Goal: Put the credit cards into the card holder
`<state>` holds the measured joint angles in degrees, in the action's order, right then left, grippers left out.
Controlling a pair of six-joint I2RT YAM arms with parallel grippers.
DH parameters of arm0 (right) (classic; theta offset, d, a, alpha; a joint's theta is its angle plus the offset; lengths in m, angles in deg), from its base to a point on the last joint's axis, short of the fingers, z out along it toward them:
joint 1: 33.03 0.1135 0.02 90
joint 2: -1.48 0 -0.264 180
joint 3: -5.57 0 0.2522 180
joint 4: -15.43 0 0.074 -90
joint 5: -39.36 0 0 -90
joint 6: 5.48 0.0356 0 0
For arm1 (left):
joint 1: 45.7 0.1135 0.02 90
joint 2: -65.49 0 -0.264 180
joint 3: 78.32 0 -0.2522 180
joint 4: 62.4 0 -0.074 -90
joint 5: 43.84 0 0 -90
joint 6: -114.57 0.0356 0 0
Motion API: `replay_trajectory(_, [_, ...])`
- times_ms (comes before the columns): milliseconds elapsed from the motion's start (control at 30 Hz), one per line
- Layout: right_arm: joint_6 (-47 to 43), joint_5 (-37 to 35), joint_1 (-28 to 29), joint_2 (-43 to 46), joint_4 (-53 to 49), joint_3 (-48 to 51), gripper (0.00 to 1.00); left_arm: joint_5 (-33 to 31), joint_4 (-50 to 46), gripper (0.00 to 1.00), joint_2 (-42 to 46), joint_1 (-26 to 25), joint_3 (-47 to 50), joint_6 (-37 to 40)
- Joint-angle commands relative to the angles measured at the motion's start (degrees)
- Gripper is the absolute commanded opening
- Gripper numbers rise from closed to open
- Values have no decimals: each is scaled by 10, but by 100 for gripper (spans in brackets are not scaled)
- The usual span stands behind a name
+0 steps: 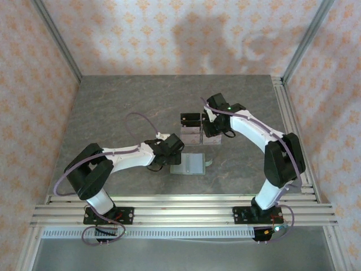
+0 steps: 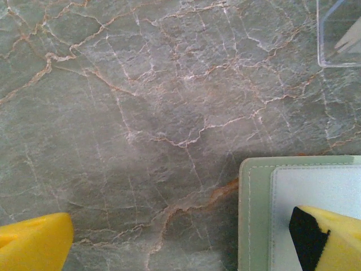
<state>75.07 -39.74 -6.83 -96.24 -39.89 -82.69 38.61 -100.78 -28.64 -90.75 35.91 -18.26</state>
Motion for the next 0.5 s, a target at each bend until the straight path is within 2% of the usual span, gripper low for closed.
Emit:
replay_trajectory(0, [-49, -10, 0, -16, -24, -17, 43, -29, -10, 100, -4, -3, 8, 13])
replay_trajectory(467, [-54, -17, 0, -64, 3, -16, 41, -28, -3, 100, -5, -4, 7, 6])
